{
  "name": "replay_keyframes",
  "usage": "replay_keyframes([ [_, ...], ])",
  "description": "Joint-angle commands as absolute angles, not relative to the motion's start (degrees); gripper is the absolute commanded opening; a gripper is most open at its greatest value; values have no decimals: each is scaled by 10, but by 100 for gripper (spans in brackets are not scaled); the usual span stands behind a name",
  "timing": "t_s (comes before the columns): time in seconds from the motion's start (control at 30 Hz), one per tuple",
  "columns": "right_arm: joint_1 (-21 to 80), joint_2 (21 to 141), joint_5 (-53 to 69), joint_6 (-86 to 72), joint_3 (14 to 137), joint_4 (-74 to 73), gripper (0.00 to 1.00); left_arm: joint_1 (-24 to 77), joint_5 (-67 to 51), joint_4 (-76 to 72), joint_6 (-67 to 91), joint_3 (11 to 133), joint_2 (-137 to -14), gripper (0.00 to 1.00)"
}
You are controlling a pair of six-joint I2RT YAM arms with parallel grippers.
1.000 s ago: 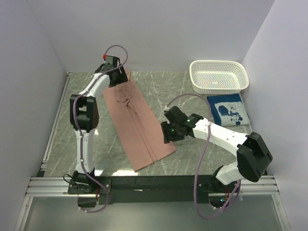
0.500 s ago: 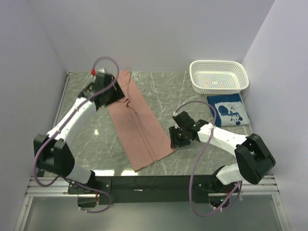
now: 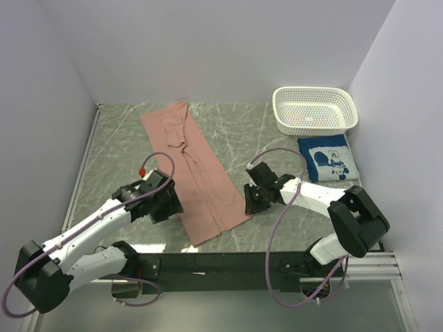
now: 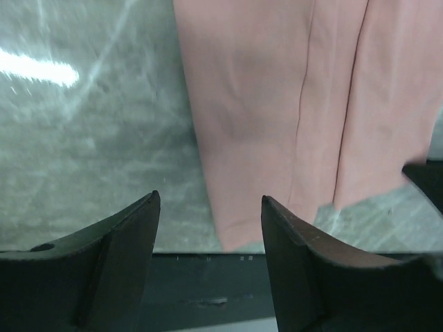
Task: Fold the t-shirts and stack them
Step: Fold the tshirt
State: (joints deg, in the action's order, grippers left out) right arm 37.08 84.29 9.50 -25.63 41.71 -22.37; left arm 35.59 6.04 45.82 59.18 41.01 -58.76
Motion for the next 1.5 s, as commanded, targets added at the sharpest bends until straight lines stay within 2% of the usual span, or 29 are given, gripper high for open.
replay_keyframes([
  [0.0,374,844,102,-266,398,-214,30,385,37,451,669,375,-564,65],
  [0.03,374,844,103,-267,395,-213,27,399,21,444,677,367,-567,65],
  [0.07,376,841,105,-269,394,-212,17,405,14,436,693,350,-570,65],
  [0.17,381,835,105,-275,391,-209,0,442,4,396,736,330,-583,62],
  [0.43,391,834,111,-278,400,-211,0,483,5,346,787,325,-642,58],
  [0.53,393,838,116,-279,400,-207,0,497,-6,340,792,330,-669,55],
  [0.67,395,839,118,-279,399,-206,0,504,-9,361,791,347,-701,45],
  [1.23,396,840,116,-277,401,-209,0,541,-35,398,769,391,-781,43],
  [1.33,396,845,118,-279,402,-207,0,546,-42,397,763,393,-798,37],
  [1.43,401,845,116,-281,401,-207,0,548,-47,401,756,395,-807,25],
  [1.47,402,840,114,-282,400,-208,0,549,-46,403,756,395,-807,17],
])
